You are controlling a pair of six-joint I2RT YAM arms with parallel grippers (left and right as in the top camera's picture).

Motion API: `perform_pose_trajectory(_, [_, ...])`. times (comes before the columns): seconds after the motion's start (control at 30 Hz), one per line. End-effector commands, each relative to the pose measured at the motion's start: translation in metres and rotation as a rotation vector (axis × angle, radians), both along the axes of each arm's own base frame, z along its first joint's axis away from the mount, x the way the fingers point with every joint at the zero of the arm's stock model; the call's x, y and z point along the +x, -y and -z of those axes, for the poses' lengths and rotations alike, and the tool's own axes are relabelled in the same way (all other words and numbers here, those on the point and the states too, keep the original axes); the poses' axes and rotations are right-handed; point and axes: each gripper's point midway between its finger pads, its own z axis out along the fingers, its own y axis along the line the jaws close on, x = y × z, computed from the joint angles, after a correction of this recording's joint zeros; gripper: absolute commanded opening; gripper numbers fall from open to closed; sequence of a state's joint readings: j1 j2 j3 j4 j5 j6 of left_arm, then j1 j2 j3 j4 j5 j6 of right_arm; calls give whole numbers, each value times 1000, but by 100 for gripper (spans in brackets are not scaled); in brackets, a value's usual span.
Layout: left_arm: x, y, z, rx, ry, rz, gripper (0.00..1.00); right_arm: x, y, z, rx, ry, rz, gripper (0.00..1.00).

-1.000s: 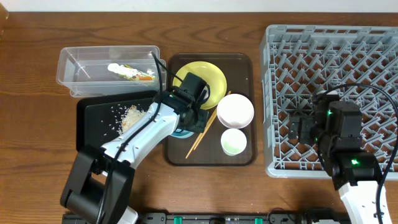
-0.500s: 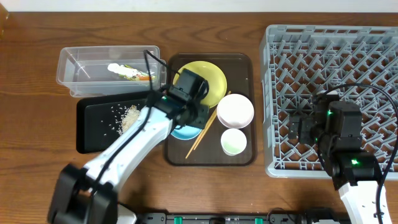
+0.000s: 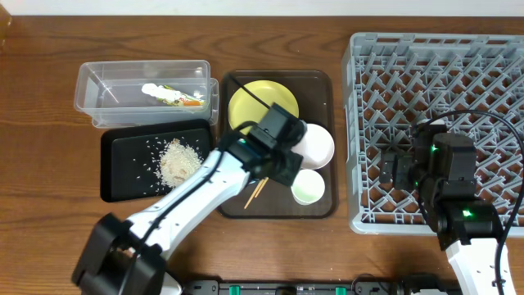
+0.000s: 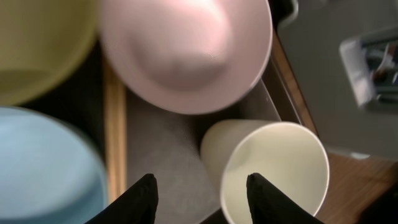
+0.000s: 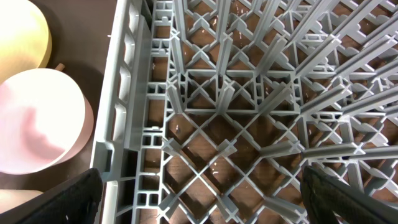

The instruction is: Sort waste into correct bins and load items into the dishwasher rack

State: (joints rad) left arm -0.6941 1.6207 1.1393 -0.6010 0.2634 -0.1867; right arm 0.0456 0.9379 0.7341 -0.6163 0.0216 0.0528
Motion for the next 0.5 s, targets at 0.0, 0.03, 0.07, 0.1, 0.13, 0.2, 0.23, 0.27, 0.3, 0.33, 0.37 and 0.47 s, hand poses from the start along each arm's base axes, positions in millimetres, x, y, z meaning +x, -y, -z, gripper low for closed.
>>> perform_pose_trajectory(0.0, [-12,2,23,39,-59,16,49,3,-5,-10,13,23,-6,99])
perform_pose_trajectory(0.03, [-14,3,28,48,-70,20,49,3,-5,-10,13,23,-6,99])
perform_pose_trajectory(0.07, [-15,3,33,59,-82,24,48,3,-5,-9,13,22,-6,99])
perform_pose_trajectory(0.1, [-16,3,39,71,-95,25,44,3,-5,-10,13,22,-6,99])
perform_pose_trajectory(0.13, [-17,3,43,75,-107,21,40,3,-5,-10,13,22,-6,99])
perform_pose_trajectory(0.2, [-18,2,50,87,-131,5,31,3,-5,-10,13,22,-6,99])
perform_pose_trajectory(0.23, [-19,2,51,89,-133,5,27,3,-5,-10,13,22,-6,99])
perform_pose_trajectory(0.27, [-18,2,51,89,-132,5,21,3,-5,-10,13,22,-6,99])
perform_pose_trajectory(0.3, [-18,2,51,88,-131,5,14,3,-5,-9,13,22,-6,99])
perform_pose_trajectory(0.33, [-18,2,49,85,-128,5,9,3,-5,-10,13,23,-6,99])
perform_pose_trajectory(0.37, [-17,1,48,84,-127,3,6,3,-5,-10,13,23,-6,99])
perform_pose_trajectory(0.47, [-15,-3,42,79,-124,-11,6,4,-5,-11,14,30,-6,99])
